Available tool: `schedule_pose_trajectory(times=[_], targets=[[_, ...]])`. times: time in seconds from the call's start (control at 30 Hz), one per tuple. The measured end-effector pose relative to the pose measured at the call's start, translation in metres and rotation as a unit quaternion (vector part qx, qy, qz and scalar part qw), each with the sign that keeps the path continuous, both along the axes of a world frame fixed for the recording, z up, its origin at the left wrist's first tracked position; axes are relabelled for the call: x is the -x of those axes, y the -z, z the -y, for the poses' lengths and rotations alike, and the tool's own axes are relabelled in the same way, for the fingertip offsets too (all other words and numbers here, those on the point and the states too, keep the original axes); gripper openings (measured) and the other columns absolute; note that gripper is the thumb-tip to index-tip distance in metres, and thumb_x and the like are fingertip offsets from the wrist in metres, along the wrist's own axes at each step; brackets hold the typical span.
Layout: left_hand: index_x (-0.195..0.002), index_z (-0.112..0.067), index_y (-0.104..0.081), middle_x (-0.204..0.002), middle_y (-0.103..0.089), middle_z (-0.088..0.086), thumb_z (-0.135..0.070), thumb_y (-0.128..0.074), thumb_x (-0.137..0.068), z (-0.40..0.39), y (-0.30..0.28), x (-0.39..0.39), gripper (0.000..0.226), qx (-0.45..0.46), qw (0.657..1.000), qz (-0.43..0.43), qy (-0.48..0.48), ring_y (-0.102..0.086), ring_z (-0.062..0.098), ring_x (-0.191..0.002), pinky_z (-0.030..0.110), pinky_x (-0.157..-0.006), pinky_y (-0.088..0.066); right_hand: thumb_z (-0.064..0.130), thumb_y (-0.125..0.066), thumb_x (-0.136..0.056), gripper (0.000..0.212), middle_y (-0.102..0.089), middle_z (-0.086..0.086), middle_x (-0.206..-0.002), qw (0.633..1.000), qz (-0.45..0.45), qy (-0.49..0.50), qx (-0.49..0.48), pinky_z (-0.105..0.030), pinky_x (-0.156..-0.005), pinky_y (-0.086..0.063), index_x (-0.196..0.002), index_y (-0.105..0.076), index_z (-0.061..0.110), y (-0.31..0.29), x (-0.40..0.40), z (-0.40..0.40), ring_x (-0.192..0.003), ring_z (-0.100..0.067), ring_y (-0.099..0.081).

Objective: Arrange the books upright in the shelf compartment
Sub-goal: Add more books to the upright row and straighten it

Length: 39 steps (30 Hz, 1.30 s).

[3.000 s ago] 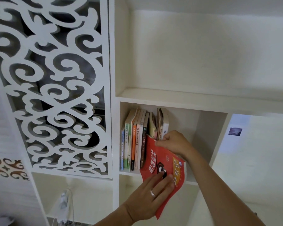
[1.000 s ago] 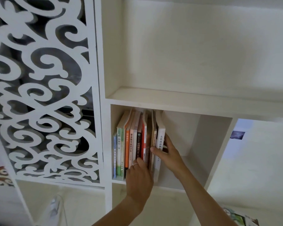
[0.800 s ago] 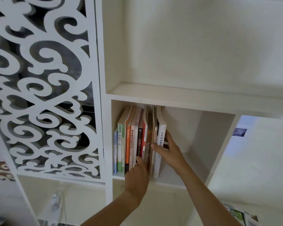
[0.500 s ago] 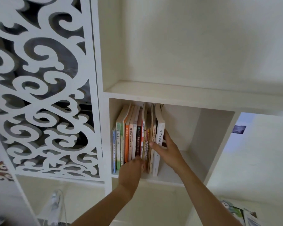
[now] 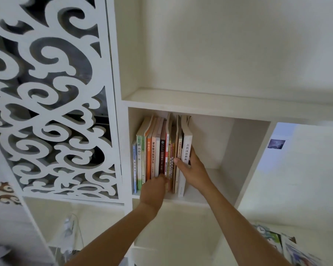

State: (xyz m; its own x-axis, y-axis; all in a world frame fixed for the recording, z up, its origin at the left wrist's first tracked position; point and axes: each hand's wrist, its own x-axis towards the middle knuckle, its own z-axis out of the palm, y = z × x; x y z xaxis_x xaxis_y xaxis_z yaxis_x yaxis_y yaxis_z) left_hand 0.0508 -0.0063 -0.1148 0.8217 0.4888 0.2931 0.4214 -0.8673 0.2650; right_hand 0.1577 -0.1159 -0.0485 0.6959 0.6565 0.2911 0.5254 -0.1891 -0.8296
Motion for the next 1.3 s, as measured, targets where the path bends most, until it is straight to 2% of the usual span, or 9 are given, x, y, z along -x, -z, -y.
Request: schedule_pose_trajectory(times=[0.13, 0.33, 0.43, 0.53, 0.7, 0.83, 0.9, 1.03, 1.3], targets=[[-0.114, -0.019, -0.067, -0.11, -0.073, 0.002, -0.03, -0.044, -0.108, -0.001, -0.012, 0.004, 0.027, -0.002, 1.0, -0.002, -0.003, -0.073, 0.022, -0.096, 0.035, -0.084, -0.058, 0.027, -0.06, -0.102, 0.044, -0.056, 0.025, -0.117, 1.0, 0.013, -0.004, 0.021, 0.0, -0.077, -0.041, -0.134, -0.035, 0.043, -0.004, 0.004, 0.002, -0.099, 0.014, -0.055], [-0.102, -0.015, -0.061, -0.091, -0.072, 0.005, -0.035, -0.044, -0.106, -0.004, -0.035, 0.012, 0.026, -0.006, 0.984, 0.18, -0.008, -0.072, 0.023, -0.073, 0.034, -0.062, -0.06, 0.039, -0.063, -0.098, 0.065, -0.063, 0.0, -0.132, 0.997, 0.049, 0.045, 0.042, -0.038, -0.096, -0.056, -0.154, -0.029, 0.032, 0.004, 0.007, -0.01, -0.118, -0.02, -0.064], [-0.111, -0.009, -0.055, -0.108, -0.063, 0.012, -0.017, -0.057, -0.101, -0.01, -0.049, 0.014, 0.014, -0.076, 0.945, 0.317, -0.027, -0.064, 0.025, -0.091, 0.037, -0.076, -0.058, 0.031, -0.063, -0.1, 0.071, -0.062, -0.003, -0.137, 0.996, 0.056, 0.054, 0.037, -0.027, -0.091, -0.048, -0.158, -0.023, 0.025, 0.002, 0.013, -0.01, -0.12, -0.022, -0.063], [-0.129, -0.004, -0.055, -0.133, -0.053, 0.019, -0.014, -0.062, -0.095, -0.021, -0.062, 0.013, 0.036, -0.171, 0.913, 0.368, -0.048, -0.051, 0.032, -0.124, 0.039, -0.106, -0.043, 0.023, -0.064, -0.1, 0.081, -0.058, -0.004, -0.144, 0.995, 0.062, 0.055, 0.049, -0.027, -0.091, -0.045, -0.162, -0.013, 0.023, 0.004, 0.014, -0.008, -0.123, -0.023, -0.062], [-0.157, -0.006, -0.021, -0.153, -0.037, 0.019, -0.014, -0.083, -0.079, -0.036, -0.076, 0.014, 0.1, -0.025, 0.935, 0.353, 0.039, -0.036, 0.032, -0.144, 0.044, -0.119, -0.034, 0.019, -0.07, -0.095, 0.083, -0.061, -0.001, -0.139, 0.997, 0.029, 0.07, -0.03, -0.029, -0.097, -0.05, -0.159, -0.019, 0.028, 0.001, 0.023, -0.01, -0.124, -0.021, -0.062], [-0.154, -0.019, -0.031, -0.148, -0.049, 0.007, -0.029, -0.066, -0.099, -0.041, -0.081, 0.023, 0.066, 0.047, 0.917, 0.39, 0.066, -0.044, 0.021, -0.137, 0.035, -0.114, -0.04, 0.021, -0.071, -0.094, 0.092, -0.049, 0.003, -0.152, 0.979, 0.073, 0.098, -0.162, -0.029, -0.11, -0.044, -0.16, -0.01, 0.041, -0.021, 0.03, -0.016, -0.134, -0.013, -0.053], [-0.148, -0.02, -0.041, -0.14, -0.056, 0.003, -0.03, -0.06, -0.102, -0.043, -0.083, 0.024, 0.051, 0.06, 0.909, 0.406, 0.069, -0.05, 0.019, -0.13, 0.037, -0.108, -0.046, 0.024, -0.067, -0.096, 0.081, -0.035, 0.003, -0.161, 0.975, 0.135, 0.105, -0.139, -0.023, -0.11, -0.04, -0.159, -0.019, 0.039, -0.033, 0.033, -0.021, -0.14, -0.01, -0.043], [-0.139, -0.023, -0.05, -0.129, -0.062, -0.002, -0.021, -0.063, -0.099, -0.04, -0.089, 0.024, 0.042, 0.081, 0.904, 0.417, 0.052, -0.057, 0.016, -0.119, 0.036, -0.101, -0.05, 0.032, -0.062, -0.099, 0.054, -0.028, -0.005, -0.16, 0.968, 0.199, 0.137, -0.062, -0.045, -0.105, -0.051, -0.147, -0.038, 0.039, -0.029, 0.039, -0.034, -0.127, -0.028, -0.056], [-0.125, -0.023, -0.063, -0.113, -0.07, -0.01, -0.009, -0.064, -0.097, -0.03, -0.091, 0.028, 0.032, 0.129, 0.863, 0.489, 0.005, -0.066, 0.011, -0.107, 0.04, -0.094, -0.055, 0.034, -0.059, -0.101, 0.053, -0.024, -0.004, -0.161, 0.967, 0.206, 0.143, -0.046, -0.039, -0.098, -0.054, -0.147, -0.034, 0.04, -0.023, 0.031, -0.036, -0.115, -0.026, -0.064]])
